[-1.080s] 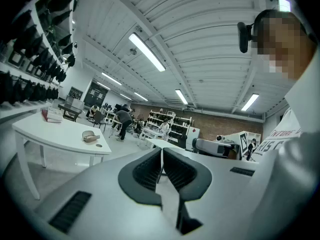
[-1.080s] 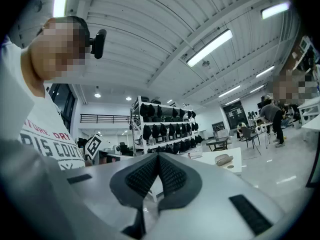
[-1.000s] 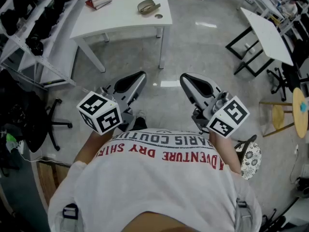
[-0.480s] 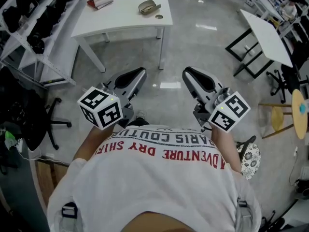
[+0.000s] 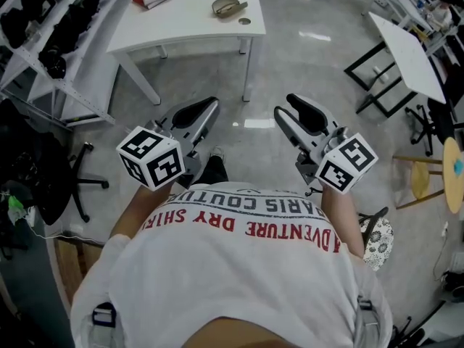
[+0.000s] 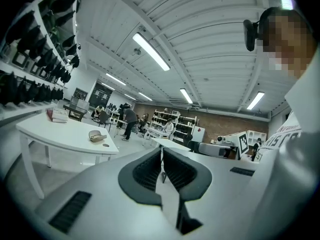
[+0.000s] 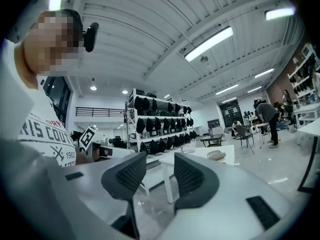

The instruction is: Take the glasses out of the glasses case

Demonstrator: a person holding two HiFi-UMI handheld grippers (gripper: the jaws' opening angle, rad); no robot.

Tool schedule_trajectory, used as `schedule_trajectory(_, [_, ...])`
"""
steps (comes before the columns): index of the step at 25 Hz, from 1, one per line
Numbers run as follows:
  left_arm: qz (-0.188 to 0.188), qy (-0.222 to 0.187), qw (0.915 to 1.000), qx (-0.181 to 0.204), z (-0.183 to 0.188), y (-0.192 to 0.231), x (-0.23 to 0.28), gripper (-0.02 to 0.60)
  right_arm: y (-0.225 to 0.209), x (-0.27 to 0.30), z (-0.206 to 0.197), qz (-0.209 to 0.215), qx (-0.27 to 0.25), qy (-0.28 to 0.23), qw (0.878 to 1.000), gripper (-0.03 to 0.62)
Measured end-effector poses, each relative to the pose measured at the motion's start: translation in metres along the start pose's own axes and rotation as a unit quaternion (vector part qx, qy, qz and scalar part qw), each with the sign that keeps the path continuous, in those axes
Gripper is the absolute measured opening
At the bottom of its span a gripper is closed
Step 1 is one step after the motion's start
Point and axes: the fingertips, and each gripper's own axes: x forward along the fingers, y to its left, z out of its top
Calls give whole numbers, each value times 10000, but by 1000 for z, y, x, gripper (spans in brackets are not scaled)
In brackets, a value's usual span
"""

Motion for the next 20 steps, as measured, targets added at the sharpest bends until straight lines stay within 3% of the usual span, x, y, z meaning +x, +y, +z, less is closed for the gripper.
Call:
schedule_trajectory(8, [16,111,9997,-235,11,60,23,35,-36,58,0,12,-124,287,9995,250])
schedule_trajectory(20, [-143,520,9974,-478,37,182,94,35,-127,168,-1,-285,58,644,9975,301])
